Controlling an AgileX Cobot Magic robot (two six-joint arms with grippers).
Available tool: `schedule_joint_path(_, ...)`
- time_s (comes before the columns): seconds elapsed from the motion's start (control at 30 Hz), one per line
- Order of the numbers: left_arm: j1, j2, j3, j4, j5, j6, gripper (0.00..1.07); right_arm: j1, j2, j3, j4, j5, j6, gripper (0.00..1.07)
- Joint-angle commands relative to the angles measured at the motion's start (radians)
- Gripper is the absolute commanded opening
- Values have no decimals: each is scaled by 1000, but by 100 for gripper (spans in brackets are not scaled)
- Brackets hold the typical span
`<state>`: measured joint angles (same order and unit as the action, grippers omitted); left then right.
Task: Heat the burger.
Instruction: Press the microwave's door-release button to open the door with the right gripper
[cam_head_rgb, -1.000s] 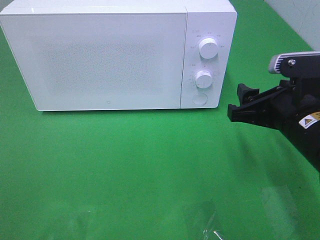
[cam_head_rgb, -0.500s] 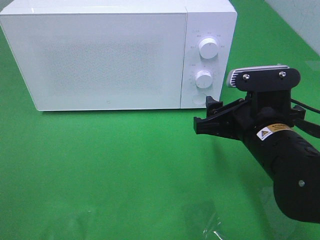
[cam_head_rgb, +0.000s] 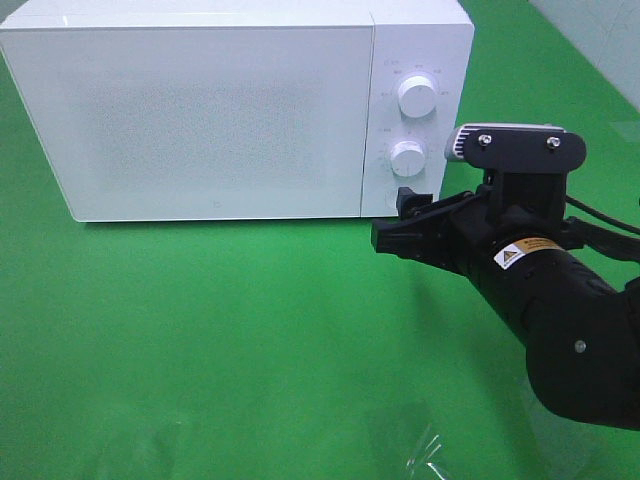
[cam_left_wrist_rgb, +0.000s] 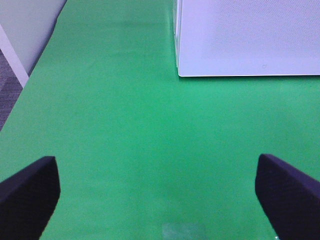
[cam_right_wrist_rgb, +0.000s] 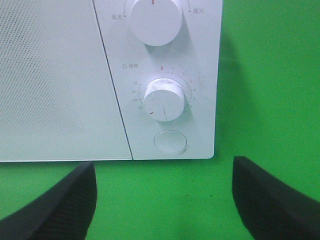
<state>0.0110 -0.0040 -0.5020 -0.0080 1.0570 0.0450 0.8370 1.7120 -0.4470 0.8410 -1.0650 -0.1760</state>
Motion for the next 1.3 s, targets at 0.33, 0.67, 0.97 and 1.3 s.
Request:
schedule_joint_path(0.33, 5, -22, 1, -4, -15, -4, 99, 5, 2, -9, 12, 1, 688, 37)
schedule_joint_path(0.67, 5, -22, 1, -4, -15, -4, 99, 5, 2, -9, 9, 30, 1203, 14)
schedule_joint_path(0.97, 5, -22, 1, -4, -15, -4, 99, 2, 4, -9, 10, 103, 1351, 0)
schedule_joint_path(1.3, 5, -22, 1, -4, -15, -4, 99, -34, 98, -34, -17, 107, 1497, 0)
